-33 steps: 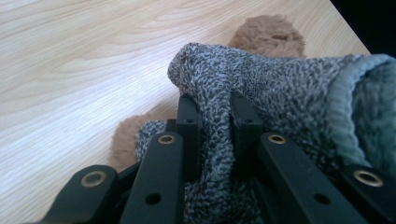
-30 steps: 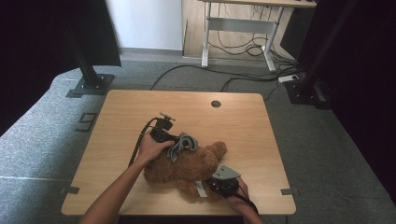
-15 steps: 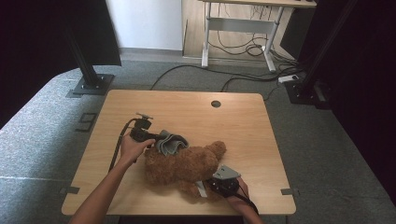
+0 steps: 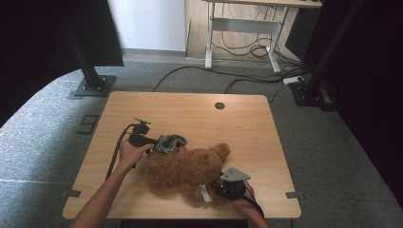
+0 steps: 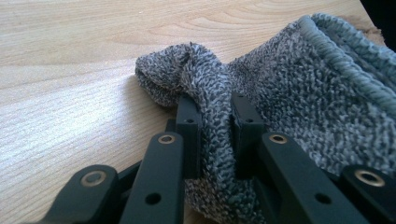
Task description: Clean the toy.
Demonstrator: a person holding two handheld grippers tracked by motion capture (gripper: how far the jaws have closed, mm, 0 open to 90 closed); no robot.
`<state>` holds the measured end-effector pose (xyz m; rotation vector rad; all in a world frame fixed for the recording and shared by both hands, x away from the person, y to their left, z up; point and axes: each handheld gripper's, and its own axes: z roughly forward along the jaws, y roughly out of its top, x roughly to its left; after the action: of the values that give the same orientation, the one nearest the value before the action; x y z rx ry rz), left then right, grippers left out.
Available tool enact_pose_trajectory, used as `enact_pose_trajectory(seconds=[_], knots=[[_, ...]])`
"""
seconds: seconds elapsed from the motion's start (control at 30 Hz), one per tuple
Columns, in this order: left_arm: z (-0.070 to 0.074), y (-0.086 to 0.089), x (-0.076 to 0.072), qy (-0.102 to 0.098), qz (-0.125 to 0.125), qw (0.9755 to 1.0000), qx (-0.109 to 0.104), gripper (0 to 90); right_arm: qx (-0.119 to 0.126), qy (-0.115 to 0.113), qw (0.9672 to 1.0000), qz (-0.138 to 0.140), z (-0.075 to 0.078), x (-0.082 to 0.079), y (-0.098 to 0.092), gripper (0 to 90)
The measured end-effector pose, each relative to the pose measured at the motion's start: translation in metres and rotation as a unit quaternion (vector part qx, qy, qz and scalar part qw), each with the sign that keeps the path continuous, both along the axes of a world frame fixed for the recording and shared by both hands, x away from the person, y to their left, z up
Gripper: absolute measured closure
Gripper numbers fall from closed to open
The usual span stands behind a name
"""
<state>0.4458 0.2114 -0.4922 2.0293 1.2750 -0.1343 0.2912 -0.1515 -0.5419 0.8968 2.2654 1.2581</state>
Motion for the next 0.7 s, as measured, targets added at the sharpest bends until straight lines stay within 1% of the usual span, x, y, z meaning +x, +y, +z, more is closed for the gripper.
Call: enact_pose_trajectory(seconds=[0.1, 0.2, 0.3, 0.37, 0.47, 0.53, 0.6, 0.7], knots=[[-0.001, 0.001, 0.000, 0.001, 0.001, 1.0000, -0.004, 76.4, 0.013, 0.004, 0.9999, 0.000, 0.005, -0.002, -0.007, 39.4], [-0.002, 0.001, 0.001, 0.003, 0.003, 0.9999, -0.012, 76.2, 0.033, 0.008, 0.9994, -0.009, 0.012, -0.003, -0.017, 34.2], [-0.002, 0.001, 0.001, 0.004, 0.003, 0.9999, -0.014, 76.2, 0.070, 0.007, 0.9973, -0.022, 0.022, -0.003, -0.030, 30.1], [-0.002, 0.001, 0.001, 0.003, 0.003, 0.9999, -0.014, 76.2, 0.084, -0.002, 0.9960, -0.030, 0.031, -0.002, -0.036, 28.6], [-0.001, 0.001, 0.000, 0.003, 0.003, 0.9999, -0.013, 76.2, 0.095, -0.008, 0.9949, -0.035, 0.043, 0.004, -0.042, 27.9], [-0.001, 0.001, 0.000, 0.002, 0.002, 0.9999, -0.013, 76.2, 0.095, -0.006, 0.9948, -0.036, 0.048, 0.011, -0.041, 27.4], [-0.001, 0.001, 0.000, 0.002, 0.002, 0.9999, -0.012, 76.2, 0.097, -0.004, 0.9945, -0.040, 0.052, 0.020, -0.041, 27.5], [-0.001, 0.000, 0.001, 0.001, 0.002, 0.9999, -0.012, 76.1, 0.092, -0.002, 0.9945, -0.050, 0.054, 0.037, -0.040, 28.3]])
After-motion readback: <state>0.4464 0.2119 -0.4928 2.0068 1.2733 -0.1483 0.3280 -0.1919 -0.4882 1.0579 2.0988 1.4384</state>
